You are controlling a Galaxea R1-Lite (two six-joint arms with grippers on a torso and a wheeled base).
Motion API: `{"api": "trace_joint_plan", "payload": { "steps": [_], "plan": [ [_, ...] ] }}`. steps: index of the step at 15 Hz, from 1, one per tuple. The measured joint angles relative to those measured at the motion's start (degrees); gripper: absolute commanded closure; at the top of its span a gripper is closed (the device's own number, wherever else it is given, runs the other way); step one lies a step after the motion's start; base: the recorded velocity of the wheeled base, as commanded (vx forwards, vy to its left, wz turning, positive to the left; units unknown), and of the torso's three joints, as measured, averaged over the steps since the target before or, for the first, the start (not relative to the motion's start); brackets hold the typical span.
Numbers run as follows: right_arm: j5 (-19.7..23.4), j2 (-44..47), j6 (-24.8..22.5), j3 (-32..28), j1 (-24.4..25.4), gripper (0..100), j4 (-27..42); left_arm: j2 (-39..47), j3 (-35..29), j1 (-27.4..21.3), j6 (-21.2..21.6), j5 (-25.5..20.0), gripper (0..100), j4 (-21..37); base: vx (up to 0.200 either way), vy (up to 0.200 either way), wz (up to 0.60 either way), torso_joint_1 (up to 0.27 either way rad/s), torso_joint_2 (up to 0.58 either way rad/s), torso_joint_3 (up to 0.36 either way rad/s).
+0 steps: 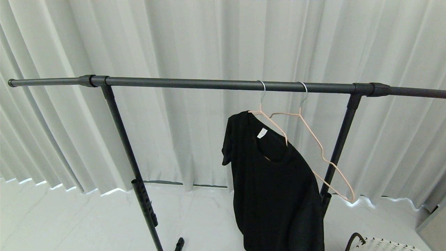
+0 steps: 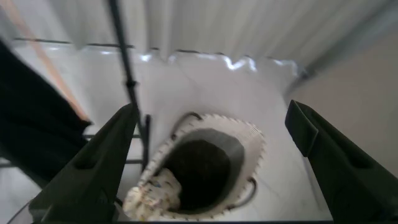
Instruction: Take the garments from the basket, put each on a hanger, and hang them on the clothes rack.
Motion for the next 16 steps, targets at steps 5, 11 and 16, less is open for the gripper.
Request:
{"api": "trace_joint_plan", "payload": {
  "steps": [5,11,16],
  "plan": [
    [-1.0,-5.1,-1.8,4.5,-3.2,0,0.5,-1.5,0.4,0.0,-7.5,1.1,0,0.0,-0.040,0.000,0.00,0.000,0.00,-0.001],
    [-1.0,-6.8,-2.1,7.7,-3.4,0,-2.3,-1.8,0.5,0.0,-5.5,0.6,0,-0.1,-0.200,0.000,0.00,0.007,0.00,0.002],
    [-1.1,-7.2,-2.2,8.9,-3.4,0,-3.4,-1.8,0.5,0.0,-5.5,0.7,0,-0.1,-0.200,0.000,0.00,0.000,0.00,0.006]
  ]
}}
